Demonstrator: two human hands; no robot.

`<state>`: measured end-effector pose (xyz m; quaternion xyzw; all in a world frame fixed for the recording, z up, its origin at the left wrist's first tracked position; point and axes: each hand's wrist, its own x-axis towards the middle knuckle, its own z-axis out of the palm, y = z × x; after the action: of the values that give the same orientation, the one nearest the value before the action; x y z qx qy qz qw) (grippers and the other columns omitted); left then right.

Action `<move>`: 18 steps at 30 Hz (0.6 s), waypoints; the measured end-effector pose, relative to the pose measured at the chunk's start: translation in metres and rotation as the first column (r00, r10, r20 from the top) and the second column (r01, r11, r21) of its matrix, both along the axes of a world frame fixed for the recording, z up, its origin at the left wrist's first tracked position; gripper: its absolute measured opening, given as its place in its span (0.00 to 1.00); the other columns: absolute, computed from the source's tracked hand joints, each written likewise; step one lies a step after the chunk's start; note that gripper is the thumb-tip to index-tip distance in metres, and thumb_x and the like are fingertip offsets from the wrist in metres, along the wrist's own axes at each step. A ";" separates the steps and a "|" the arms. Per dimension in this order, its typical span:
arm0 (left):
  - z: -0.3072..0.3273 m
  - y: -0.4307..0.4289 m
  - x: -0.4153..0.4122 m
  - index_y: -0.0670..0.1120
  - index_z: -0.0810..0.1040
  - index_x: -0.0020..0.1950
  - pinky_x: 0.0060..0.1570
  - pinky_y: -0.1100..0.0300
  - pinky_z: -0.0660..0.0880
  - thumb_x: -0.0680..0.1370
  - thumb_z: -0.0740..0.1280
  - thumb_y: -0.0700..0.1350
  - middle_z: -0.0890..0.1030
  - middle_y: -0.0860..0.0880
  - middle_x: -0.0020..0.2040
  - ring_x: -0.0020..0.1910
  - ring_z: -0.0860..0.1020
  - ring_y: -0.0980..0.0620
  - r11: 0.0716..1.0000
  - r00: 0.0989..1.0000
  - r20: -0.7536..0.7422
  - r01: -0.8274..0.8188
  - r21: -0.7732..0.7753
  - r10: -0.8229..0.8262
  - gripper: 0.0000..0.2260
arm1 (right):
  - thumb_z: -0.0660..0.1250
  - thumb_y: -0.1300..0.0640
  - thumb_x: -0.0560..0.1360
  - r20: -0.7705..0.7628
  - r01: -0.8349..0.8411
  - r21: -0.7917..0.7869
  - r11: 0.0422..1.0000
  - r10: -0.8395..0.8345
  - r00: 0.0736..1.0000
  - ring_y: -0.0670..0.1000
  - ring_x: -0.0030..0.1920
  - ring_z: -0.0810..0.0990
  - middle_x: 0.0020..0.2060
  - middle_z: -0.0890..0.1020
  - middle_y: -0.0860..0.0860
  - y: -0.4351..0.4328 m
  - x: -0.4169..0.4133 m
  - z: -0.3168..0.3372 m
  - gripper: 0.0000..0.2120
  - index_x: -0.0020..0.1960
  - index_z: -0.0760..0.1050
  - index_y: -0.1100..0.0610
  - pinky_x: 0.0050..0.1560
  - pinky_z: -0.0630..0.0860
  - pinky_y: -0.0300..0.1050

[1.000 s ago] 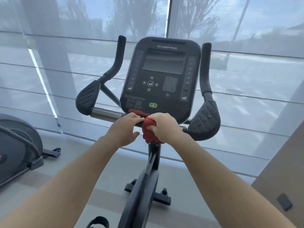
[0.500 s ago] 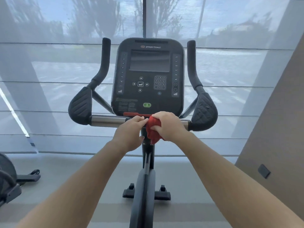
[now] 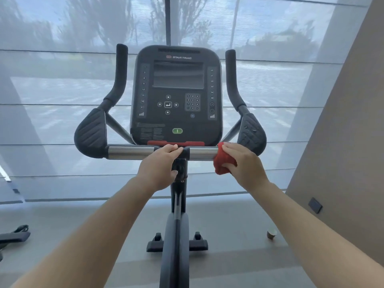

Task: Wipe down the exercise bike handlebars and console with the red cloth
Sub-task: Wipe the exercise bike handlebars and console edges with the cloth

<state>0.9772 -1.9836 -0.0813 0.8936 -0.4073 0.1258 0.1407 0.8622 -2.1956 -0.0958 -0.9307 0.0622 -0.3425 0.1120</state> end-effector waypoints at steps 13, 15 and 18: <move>-0.002 -0.001 0.000 0.54 0.58 0.75 0.59 0.57 0.72 0.76 0.64 0.47 0.61 0.58 0.73 0.70 0.63 0.56 1.000 1.000 0.025 -0.010 0.006 0.009 0.28 | 0.75 0.69 0.62 0.047 -0.151 -0.104 0.983 0.156 0.987 0.59 0.58 0.79 0.56 0.81 0.56 0.034 0.032 -0.007 0.25 0.59 0.77 0.63 0.61 0.71 0.52; -0.001 -0.001 0.000 0.53 0.59 0.74 0.60 0.56 0.71 0.76 0.64 0.47 0.62 0.58 0.73 0.71 0.63 0.55 1.000 1.000 0.019 -0.011 0.003 0.011 0.28 | 0.75 0.69 0.63 0.056 -0.114 -0.101 0.988 0.120 0.991 0.59 0.58 0.79 0.56 0.81 0.57 0.014 0.020 -0.007 0.24 0.58 0.77 0.64 0.61 0.73 0.54; 0.001 -0.003 -0.001 0.53 0.61 0.74 0.61 0.56 0.70 0.76 0.65 0.47 0.63 0.57 0.73 0.70 0.64 0.54 1.000 1.000 0.007 -0.017 -0.004 0.017 0.27 | 0.74 0.67 0.65 0.026 -0.082 -0.078 0.994 0.084 0.996 0.57 0.58 0.78 0.56 0.81 0.56 -0.007 0.004 -0.002 0.23 0.59 0.76 0.63 0.61 0.74 0.51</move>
<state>0.9760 -1.9863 -0.0805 0.8963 -0.4000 0.1310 0.1396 0.8666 -2.2026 -0.0979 -0.9310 0.0087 -0.3534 0.0909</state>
